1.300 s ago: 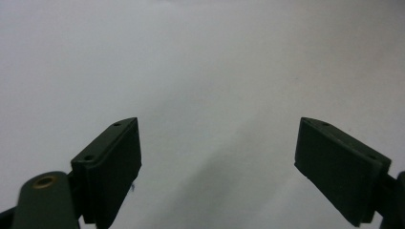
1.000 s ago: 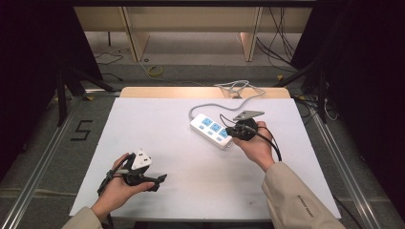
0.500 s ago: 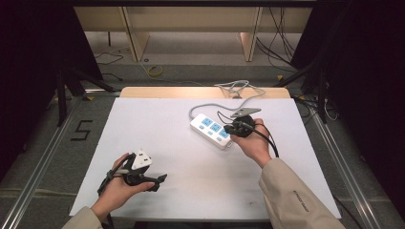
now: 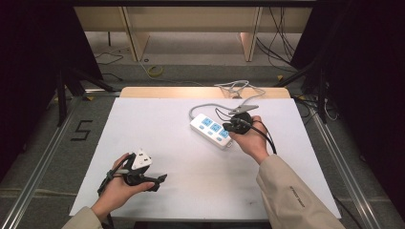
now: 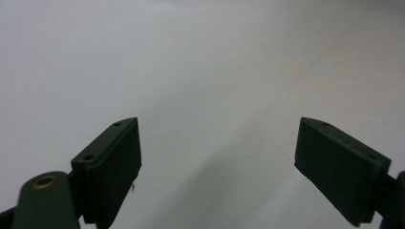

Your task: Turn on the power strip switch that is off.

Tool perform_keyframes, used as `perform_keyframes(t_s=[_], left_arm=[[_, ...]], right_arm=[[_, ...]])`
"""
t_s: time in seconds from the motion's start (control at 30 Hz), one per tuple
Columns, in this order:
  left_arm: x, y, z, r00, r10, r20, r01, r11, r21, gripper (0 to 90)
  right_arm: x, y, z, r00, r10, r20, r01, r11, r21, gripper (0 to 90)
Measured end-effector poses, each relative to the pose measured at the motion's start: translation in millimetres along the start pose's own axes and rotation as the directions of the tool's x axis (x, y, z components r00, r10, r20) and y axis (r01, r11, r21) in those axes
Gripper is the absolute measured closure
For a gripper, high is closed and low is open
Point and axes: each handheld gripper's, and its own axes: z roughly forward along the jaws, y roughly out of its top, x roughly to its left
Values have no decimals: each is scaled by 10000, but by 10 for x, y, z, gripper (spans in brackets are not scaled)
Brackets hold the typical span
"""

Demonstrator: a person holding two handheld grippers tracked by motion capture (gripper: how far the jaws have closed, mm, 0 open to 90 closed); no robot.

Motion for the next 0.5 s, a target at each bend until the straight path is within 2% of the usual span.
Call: perform_keyframes(t_s=[0.5], left_arm=[[-2, 0, 4, 10000, 36, 7, -36, 10000, -36, 157]], right_arm=[[-5, 47, 61, 10000, -13, 51, 12, 10000, 77, 900]])
